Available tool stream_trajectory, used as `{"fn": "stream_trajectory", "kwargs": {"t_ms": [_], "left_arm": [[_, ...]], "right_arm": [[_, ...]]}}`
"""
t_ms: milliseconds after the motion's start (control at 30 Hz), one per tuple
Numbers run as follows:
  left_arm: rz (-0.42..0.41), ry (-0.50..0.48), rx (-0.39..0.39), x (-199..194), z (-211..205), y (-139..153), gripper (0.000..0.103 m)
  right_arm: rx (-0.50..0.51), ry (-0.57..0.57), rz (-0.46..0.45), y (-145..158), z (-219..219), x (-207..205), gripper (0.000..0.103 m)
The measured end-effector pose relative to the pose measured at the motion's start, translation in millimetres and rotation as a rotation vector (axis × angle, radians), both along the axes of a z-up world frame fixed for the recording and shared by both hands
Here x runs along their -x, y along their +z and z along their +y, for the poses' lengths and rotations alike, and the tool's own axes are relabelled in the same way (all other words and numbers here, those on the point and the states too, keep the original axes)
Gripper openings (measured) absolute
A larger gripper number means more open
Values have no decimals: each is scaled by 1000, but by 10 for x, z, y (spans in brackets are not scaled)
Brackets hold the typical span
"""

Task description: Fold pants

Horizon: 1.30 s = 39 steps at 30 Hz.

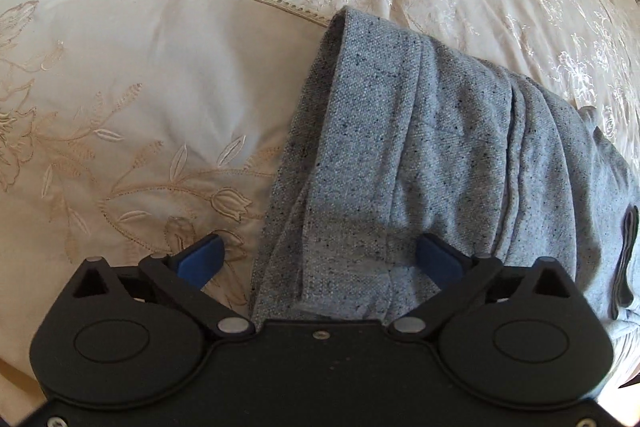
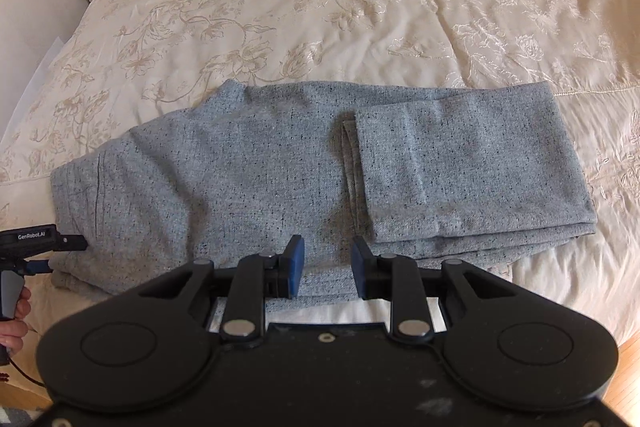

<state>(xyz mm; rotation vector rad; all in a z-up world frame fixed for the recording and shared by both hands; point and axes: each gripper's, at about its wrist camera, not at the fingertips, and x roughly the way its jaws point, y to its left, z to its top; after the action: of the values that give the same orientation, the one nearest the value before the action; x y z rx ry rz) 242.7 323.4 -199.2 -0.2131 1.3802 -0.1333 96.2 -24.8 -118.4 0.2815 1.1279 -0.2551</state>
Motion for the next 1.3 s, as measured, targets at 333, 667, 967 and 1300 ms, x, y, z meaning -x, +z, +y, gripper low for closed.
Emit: {"fn": "stream_trajectory", "kwargs": {"t_ms": [333,667,967,1300], "left_arm": [[3,-22,178,53,127,264,31],[-173,-92,86,163,-439,1092,21],[-290,-214,61,383,-1763,1694,20],[-177,-360,72,585,-3652,1119,11]], "right_arm": [[-30,19,12,-9,98,9,27],[-69,19,2,-36,-74,52,27],[-162,13,-14,-158,-704,133,27],[-186,22,-39,-190,-1850,296,27]]}}
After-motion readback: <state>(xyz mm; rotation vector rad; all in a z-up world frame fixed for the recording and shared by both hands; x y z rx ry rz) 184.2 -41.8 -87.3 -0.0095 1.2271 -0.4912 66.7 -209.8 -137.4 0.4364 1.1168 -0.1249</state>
